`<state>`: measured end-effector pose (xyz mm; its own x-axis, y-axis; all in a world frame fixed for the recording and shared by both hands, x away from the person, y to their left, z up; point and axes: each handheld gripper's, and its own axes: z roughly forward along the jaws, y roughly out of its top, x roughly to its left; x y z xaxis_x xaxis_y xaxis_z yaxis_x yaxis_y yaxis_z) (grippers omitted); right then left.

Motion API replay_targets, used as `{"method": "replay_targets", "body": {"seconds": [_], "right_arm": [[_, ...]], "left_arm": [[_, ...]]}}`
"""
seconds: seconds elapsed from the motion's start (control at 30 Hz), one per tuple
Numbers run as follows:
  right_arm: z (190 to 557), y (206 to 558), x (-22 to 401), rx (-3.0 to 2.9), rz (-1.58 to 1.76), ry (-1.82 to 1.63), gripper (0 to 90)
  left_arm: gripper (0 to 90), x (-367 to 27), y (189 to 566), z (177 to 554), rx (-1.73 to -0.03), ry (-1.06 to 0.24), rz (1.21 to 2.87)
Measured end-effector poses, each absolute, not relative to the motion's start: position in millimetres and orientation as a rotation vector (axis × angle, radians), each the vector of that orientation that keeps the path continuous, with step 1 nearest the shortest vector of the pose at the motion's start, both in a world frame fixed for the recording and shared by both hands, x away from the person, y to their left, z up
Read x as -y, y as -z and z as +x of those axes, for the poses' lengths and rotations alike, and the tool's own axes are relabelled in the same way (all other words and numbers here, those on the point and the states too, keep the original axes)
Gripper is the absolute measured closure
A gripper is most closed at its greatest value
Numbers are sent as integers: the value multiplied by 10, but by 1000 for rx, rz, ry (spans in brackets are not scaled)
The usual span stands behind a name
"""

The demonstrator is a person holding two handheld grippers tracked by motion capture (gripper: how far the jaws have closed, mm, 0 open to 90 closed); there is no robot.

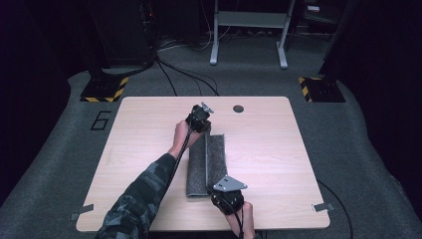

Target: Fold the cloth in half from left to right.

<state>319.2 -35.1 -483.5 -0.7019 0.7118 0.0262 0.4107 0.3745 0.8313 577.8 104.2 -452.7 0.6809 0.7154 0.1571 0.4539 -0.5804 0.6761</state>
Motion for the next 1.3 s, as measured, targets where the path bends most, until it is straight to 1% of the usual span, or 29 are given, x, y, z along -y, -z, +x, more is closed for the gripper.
{"method": "replay_targets", "body": {"seconds": [0.23,0.73,1.2,1.23,1.27,1.3], "right_arm": [[3178,4873,417,-2293,1008,-1238,853],[3169,4976,523,-2279,1057,-1157,849],[3128,5015,589,-2242,1107,-1108,845],[3128,5015,590,-2241,1109,-1105,842],[3134,5016,595,-2241,1100,-1095,832],[3131,5016,600,-2233,1112,-1077,804]], "left_arm": [[856,-966,4559,5777,-884,-550,2300],[850,-784,4647,5796,-854,-571,2334],[852,-697,4696,5841,-865,-534,2313],[842,-698,4698,5844,-863,-535,2314],[797,-698,4704,5847,-878,-533,2302],[685,-702,4704,5846,-893,-517,2298]]}}
